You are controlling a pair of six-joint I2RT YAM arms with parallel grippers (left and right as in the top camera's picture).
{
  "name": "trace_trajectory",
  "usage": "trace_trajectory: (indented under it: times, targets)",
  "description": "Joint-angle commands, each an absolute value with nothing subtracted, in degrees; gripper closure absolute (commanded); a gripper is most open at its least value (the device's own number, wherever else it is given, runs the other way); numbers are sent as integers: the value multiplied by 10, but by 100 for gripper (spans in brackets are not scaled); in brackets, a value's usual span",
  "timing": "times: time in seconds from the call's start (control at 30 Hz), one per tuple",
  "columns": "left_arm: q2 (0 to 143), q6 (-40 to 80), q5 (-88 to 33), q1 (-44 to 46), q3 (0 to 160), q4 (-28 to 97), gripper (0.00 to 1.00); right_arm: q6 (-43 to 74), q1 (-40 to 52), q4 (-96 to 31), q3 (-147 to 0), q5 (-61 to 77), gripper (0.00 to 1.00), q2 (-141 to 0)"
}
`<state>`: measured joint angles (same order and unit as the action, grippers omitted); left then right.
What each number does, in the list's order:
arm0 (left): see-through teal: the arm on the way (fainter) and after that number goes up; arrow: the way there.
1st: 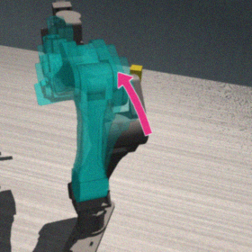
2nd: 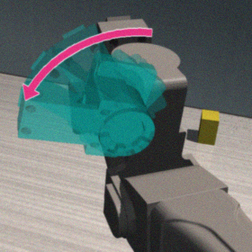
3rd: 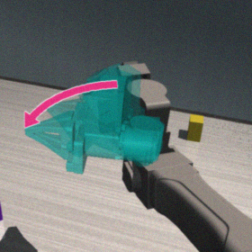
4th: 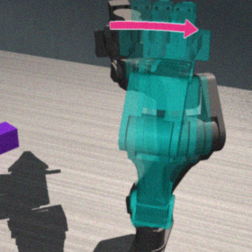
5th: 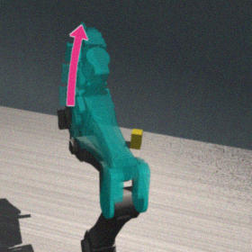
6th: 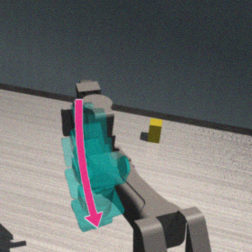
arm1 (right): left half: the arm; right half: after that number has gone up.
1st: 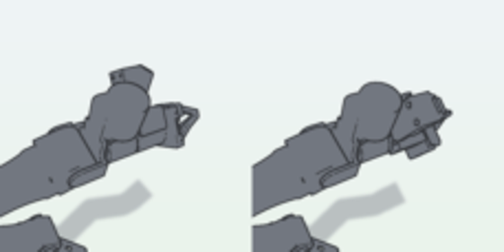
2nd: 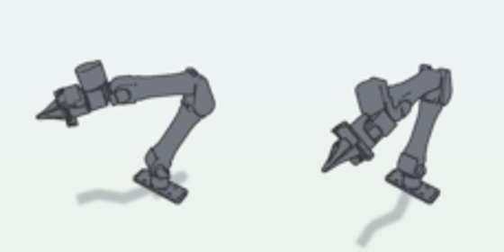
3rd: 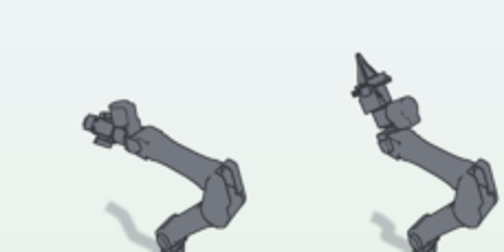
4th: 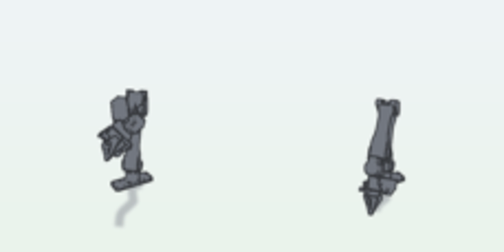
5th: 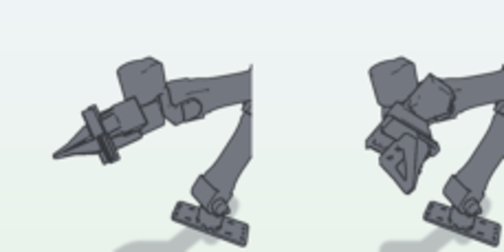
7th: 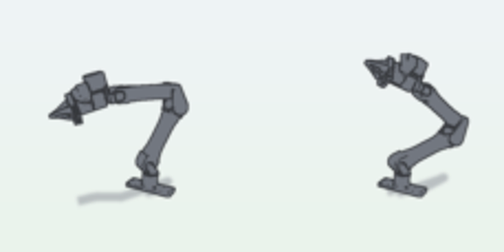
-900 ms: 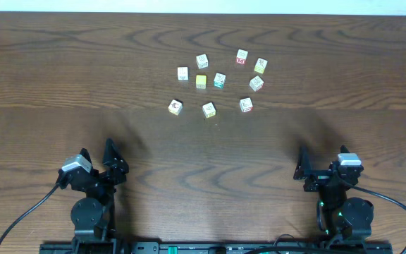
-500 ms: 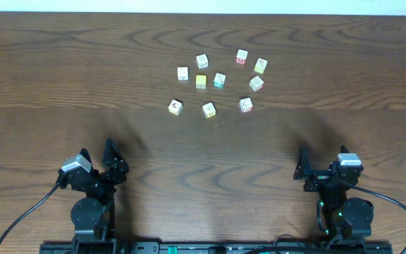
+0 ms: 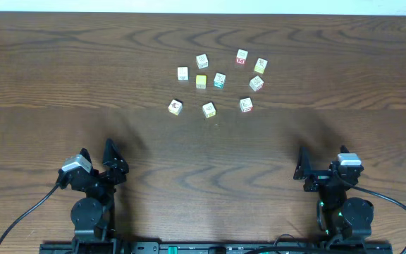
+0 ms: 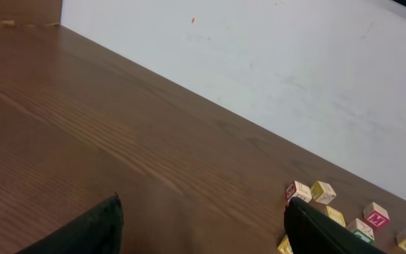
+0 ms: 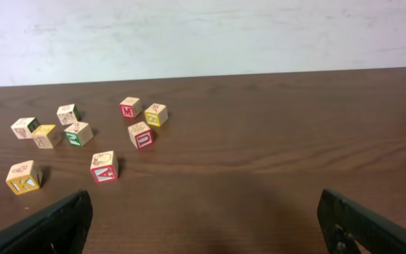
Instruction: Lift 3 blocks
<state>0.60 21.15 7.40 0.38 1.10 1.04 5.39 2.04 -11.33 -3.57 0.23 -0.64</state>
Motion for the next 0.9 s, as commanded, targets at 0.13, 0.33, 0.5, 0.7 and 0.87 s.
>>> trace_trajectory:
  times: [0.13, 0.33, 0.5, 0.7, 0.87]
  targets:
    - [6, 206, 77, 3, 3, 36, 26, 46, 15, -113, -33, 3, 1, -4]
    - [6, 206, 77, 3, 3, 36, 26, 46, 15, -113, -33, 3, 1, -4]
    - [6, 206, 77, 3, 3, 36, 26, 46, 15, -113, -33, 3, 1, -4]
    - [6, 206, 77, 3, 3, 36, 26, 46, 14, -112, -33, -13, 1, -4]
    - [6, 206, 77, 3, 3, 36, 26, 46, 15, -113, -33, -2, 1, -4]
